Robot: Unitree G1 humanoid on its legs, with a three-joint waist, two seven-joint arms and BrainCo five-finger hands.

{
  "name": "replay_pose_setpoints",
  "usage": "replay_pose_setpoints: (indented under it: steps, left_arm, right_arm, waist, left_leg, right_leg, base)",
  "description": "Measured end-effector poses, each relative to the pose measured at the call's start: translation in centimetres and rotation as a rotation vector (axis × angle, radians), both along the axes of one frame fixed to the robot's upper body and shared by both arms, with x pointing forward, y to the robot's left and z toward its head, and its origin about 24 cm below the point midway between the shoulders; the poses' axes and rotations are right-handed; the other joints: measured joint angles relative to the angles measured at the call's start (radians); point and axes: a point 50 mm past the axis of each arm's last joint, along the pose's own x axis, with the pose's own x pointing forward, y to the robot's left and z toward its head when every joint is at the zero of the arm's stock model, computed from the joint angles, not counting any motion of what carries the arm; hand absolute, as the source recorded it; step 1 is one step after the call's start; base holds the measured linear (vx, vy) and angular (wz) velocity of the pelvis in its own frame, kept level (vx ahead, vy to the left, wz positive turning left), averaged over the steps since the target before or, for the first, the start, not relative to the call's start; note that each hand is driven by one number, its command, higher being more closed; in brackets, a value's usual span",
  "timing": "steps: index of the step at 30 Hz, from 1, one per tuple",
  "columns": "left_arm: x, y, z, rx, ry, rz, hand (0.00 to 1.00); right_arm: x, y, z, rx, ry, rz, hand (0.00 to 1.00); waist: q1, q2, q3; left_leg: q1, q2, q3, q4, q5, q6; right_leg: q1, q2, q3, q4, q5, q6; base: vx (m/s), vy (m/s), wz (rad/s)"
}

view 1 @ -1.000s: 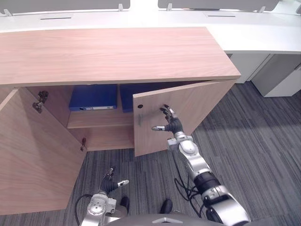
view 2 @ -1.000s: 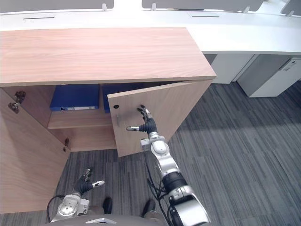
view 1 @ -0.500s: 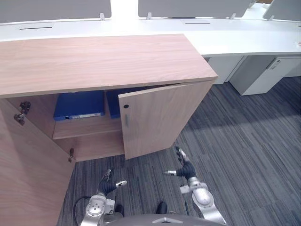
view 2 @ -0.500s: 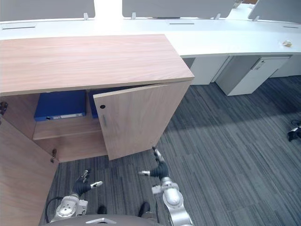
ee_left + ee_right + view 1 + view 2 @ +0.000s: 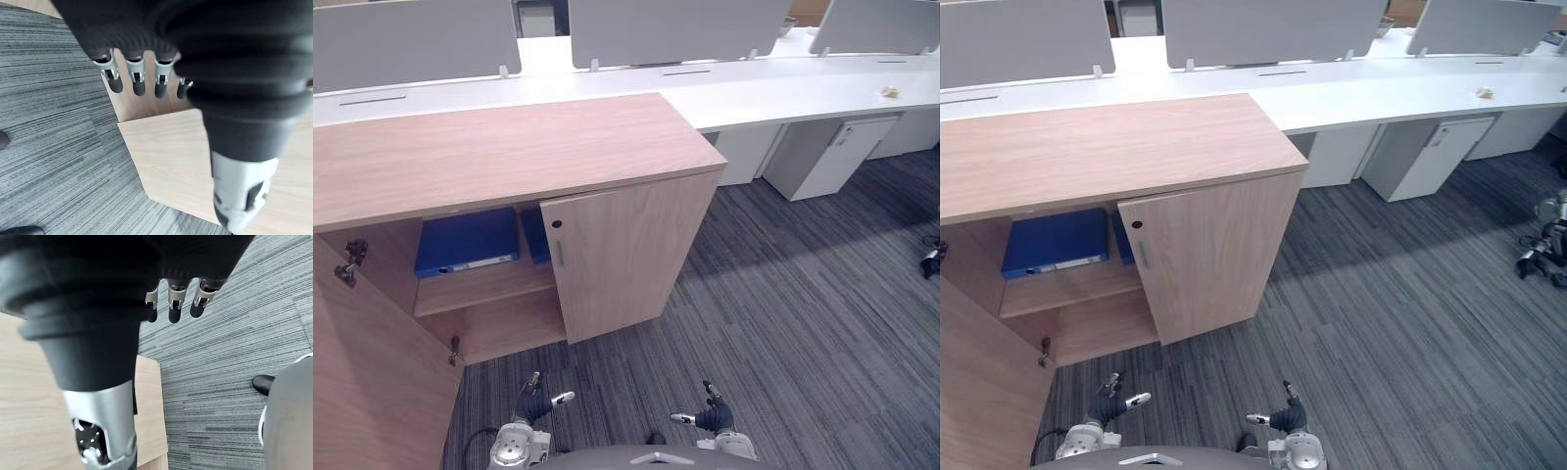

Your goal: Walk over to the cabinet, pick up the folder, carry it to the office cabinet, place the folder inside the office cabinet, then close the office cabinet door

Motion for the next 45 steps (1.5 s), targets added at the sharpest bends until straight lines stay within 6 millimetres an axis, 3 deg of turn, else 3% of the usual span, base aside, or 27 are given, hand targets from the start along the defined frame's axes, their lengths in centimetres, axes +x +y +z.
replay_pose_setpoints:
  steps: [4, 6, 8, 15, 16, 17, 18, 19, 21, 22, 24, 28, 32, 38, 41, 45]
  left_arm:
    - [0.2, 0.1, 0.1, 0.002, -0.005, -0.001, 0.00]
    - [0.3, 0.3, 0.1, 0.009, -0.007, 0.000, 0.00]
    - [0.5, 0.4, 0.2, 0.011, -0.011, 0.003, 0.00]
    - [1.4, -0.1, 0.2, 0.003, -0.022, 0.028, 0.00]
    - [1.5, -0.3, 0.2, 0.000, -0.023, 0.024, 0.00]
    - [1.5, -0.3, 0.2, 0.001, -0.023, 0.025, 0.00]
    - [1.8, -0.7, 0.4, -0.006, -0.034, 0.019, 0.00]
    - [2.1, -0.8, 0.5, -0.008, -0.046, 0.017, 0.00]
    - [2.5, -1.0, 0.7, -0.012, -0.056, 0.011, 0.00]
    - [2.4, -1.1, 0.6, -0.014, -0.053, 0.011, 0.00]
    - [1.8, -0.8, 0.4, -0.003, -0.037, 0.013, 0.00]
    - [2.1, -0.3, 0.5, 0.020, -0.043, -0.002, 0.00]
    - [1.4, -0.2, 0.2, 0.033, -0.017, -0.006, 0.00]
    - [1.3, 1.7, 0.4, 0.072, -0.026, 0.104, 0.00]
    - [2.0, 3.9, 1.4, 0.097, -0.091, 0.242, 0.00]
    - [2.7, 8.4, 4.2, 0.152, -0.248, 0.527, 0.00]
  right_arm:
    - [0.4, 0.2, 0.0, 0.005, -0.001, 0.001, 0.00]
    - [0.8, 0.5, 0.1, 0.022, -0.010, -0.007, 0.00]
    - [0.9, 0.5, 0.1, 0.027, -0.012, -0.015, 0.00]
    - [1.0, 0.1, -0.3, 0.066, 0.007, -0.086, 0.00]
    - [1.6, 0.1, -0.2, 0.067, -0.004, -0.088, 0.00]
    - [1.7, 0.0, -0.1, 0.066, -0.007, -0.094, 0.00]
    - [2.7, -0.1, 0.2, 0.064, -0.033, -0.096, 0.00]
    - [3.0, -0.3, 0.4, 0.064, -0.043, -0.111, 0.00]
    - [3.9, -0.6, 0.8, 0.059, -0.076, -0.113, 0.00]
    - [3.9, -0.8, 0.8, 0.056, -0.075, -0.121, 0.00]
    - [3.0, -0.5, 0.5, 0.068, -0.054, -0.138, 0.00]
    - [1.8, 0.0, -0.1, 0.096, -0.019, -0.162, 0.00]
    - [1.5, 0.0, -0.2, 0.093, -0.009, -0.156, 0.00]
    - [1.5, 0.1, -0.2, 0.095, -0.006, -0.154, 0.00]
    - [1.6, 0.0, -0.2, 0.094, -0.011, -0.156, 0.00]
    - [1.9, -0.4, -0.1, 0.089, -0.020, -0.172, 0.00]
  waist:
    - [-0.006, -0.002, 0.020]
    - [-0.029, -0.006, 0.029]
    - [-0.032, -0.020, 0.027]
    - [-0.018, 0.003, 0.026]
    - [-0.013, 0.007, 0.030]
    - [-0.014, 0.008, 0.032]
    - [-0.018, 0.014, 0.031]
    - [-0.021, 0.015, 0.031]
    - [-0.029, 0.007, 0.038]
    - [-0.032, 0.004, 0.041]
    - [-0.031, 0.008, 0.033]
    - [-0.038, 0.001, 0.027]
    - [-0.039, 0.020, 0.042]
    - [-0.033, 0.014, 0.044]
    - [-0.025, 0.013, 0.045]
    - [-0.020, 0.009, 0.048]
  left_leg:
    - [-0.014, -0.018, -0.010, 0.023, -0.006, 0.009]
    - [-0.041, -0.029, -0.066, 0.034, 0.001, 0.015]
    - [-0.062, -0.032, -0.116, 0.033, 0.013, 0.012]
    - [-0.154, -0.027, -0.291, -0.013, 0.090, -0.003]
    - [-0.178, -0.032, -0.309, -0.007, 0.110, -0.022]
    - [-0.190, -0.036, -0.295, -0.007, 0.121, -0.029]
    - [-0.215, -0.035, -0.200, -0.007, 0.136, -0.023]
    - [-0.235, -0.014, -0.064, 0.028, 0.085, 0.044]
    - [-0.268, 0.035, 0.110, 0.140, 0.060, 0.047]
    - [-0.266, 0.025, 0.114, 0.156, 0.055, 0.053]
    - [-0.193, -0.015, 0.068, 0.038, 0.095, 0.038]
    - [-0.183, -0.034, 0.029, -0.017, 0.125, 0.041]
    - [-0.176, -0.039, 0.026, -0.017, 0.123, 0.045]
    - [-0.158, -0.040, 0.021, -0.017, 0.122, 0.046]
    - [-0.150, -0.038, 0.011, -0.017, 0.120, 0.046]
    - [-0.116, -0.042, -0.023, -0.017, 0.122, 0.050]
  right_leg:
    - [-0.069, -0.037, 0.010, 0.147, -0.070, 0.016]
    - [-0.096, -0.009, 0.117, 0.220, -0.128, 0.035]
    - [-0.097, 0.010, 0.163, 0.222, -0.152, 0.031]
    - [-0.063, 0.030, 0.046, 0.119, -0.131, 0.002]
    - [-0.062, 0.024, 0.007, 0.113, -0.123, -0.007]
    - [-0.062, 0.016, -0.007, 0.114, -0.122, -0.009]
    - [-0.063, 0.003, -0.032, 0.119, -0.118, -0.014]
    - [-0.063, -0.008, -0.058, 0.124, -0.120, -0.020]
    - [-0.048, -0.036, -0.097, 0.162, -0.147, -0.009]
    - [-0.035, -0.044, -0.102, 0.174, -0.163, 0.004]
    - [0.007, -0.056, -0.104, 0.137, -0.179, 0.013]
    - [0.020, -0.053, -0.107, 0.128, -0.191, 0.032]
    - [0.034, -0.045, -0.083, 0.109, -0.192, 0.034]
    - [0.059, -0.037, -0.077, 0.091, -0.189, 0.033]
    - [0.082, -0.028, -0.083, 0.067, -0.176, 0.033]
    - [0.147, -0.023, -0.121, 0.046, -0.175, 0.035]
  base:
    - [-0.06, -0.006, 0.07]
    - [-0.04, -0.049, 0.65]
    - [0.00, -0.059, 0.86]
    - [0.07, -0.019, 0.90]
    - [0.09, 0.003, 0.77]
    - [0.07, 0.047, 1.03]
    - [0.01, 0.096, 1.01]
    - [0.00, 0.105, 0.91]
    - [0.00, 0.055, 0.70]
    - [0.00, 0.049, 0.62]
    - [-0.02, 0.078, 0.41]
    - [-0.05, 0.043, 0.38]
    - [-0.01, 0.018, 0.04]
    - [0.04, -0.019, 0.02]
    - [0.10, -0.051, 0.06]
    - [0.07, -0.052, 0.23]
